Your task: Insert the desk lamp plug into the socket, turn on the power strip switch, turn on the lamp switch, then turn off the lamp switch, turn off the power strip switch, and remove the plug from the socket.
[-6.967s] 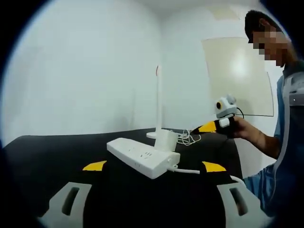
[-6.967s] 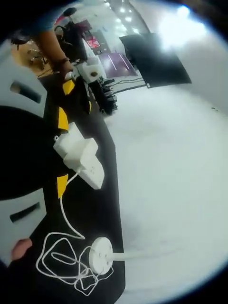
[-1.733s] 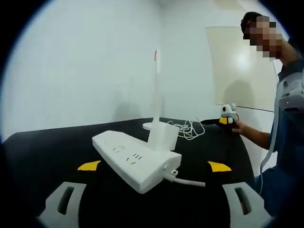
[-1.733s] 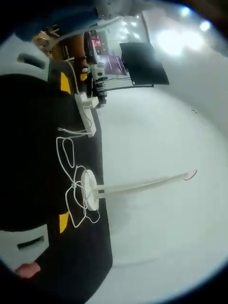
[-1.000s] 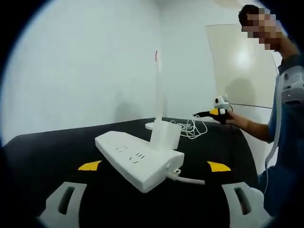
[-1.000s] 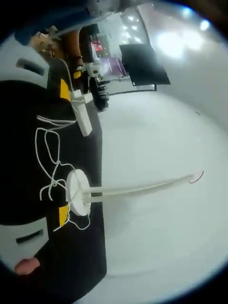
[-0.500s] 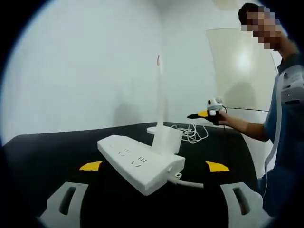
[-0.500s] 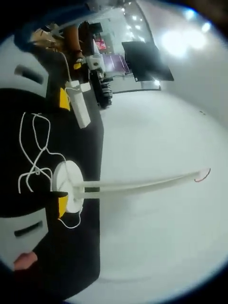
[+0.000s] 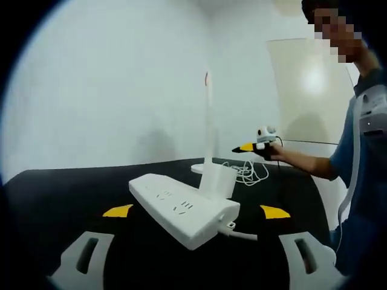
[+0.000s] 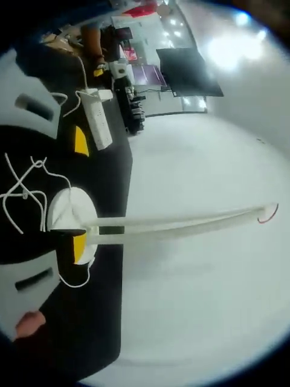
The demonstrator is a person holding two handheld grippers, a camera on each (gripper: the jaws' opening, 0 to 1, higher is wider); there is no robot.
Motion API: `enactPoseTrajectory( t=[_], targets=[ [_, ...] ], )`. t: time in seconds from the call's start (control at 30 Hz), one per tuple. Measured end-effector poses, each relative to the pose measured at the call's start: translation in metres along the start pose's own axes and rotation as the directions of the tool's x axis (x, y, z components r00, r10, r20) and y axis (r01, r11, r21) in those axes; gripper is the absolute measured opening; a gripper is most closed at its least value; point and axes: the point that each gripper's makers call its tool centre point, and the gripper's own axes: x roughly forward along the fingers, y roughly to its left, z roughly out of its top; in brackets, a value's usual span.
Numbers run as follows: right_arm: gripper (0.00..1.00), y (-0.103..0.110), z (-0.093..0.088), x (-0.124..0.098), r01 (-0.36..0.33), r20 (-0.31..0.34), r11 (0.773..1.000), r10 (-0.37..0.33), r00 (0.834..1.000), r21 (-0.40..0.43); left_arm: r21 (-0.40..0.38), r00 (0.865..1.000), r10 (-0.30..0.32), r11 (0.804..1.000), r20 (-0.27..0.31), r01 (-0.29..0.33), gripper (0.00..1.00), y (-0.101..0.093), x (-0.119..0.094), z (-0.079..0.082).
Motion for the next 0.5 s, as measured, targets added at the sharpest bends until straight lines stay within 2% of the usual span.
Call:
enactPoseTrajectory(
  t=[0.27, 0.5],
  targets=[
    [0.45, -0.010, -0.001, 0.021, -0.013, -0.015, 1.000, 0.013, 1.000, -0.009, 0.010, 1.000, 0.011, 1.000, -0.020, -0.011, 0.78, 0.002, 0.001, -0.004],
    [0.42, -0.027, 0.003, 0.041, -0.020, -0.018, 1.000, 0.020, 1.000, -0.003, 0.011, 0.999, 0.008, 1.000, -0.031, -0.007, 0.78, 0.004, 0.002, -0.007]
  ],
)
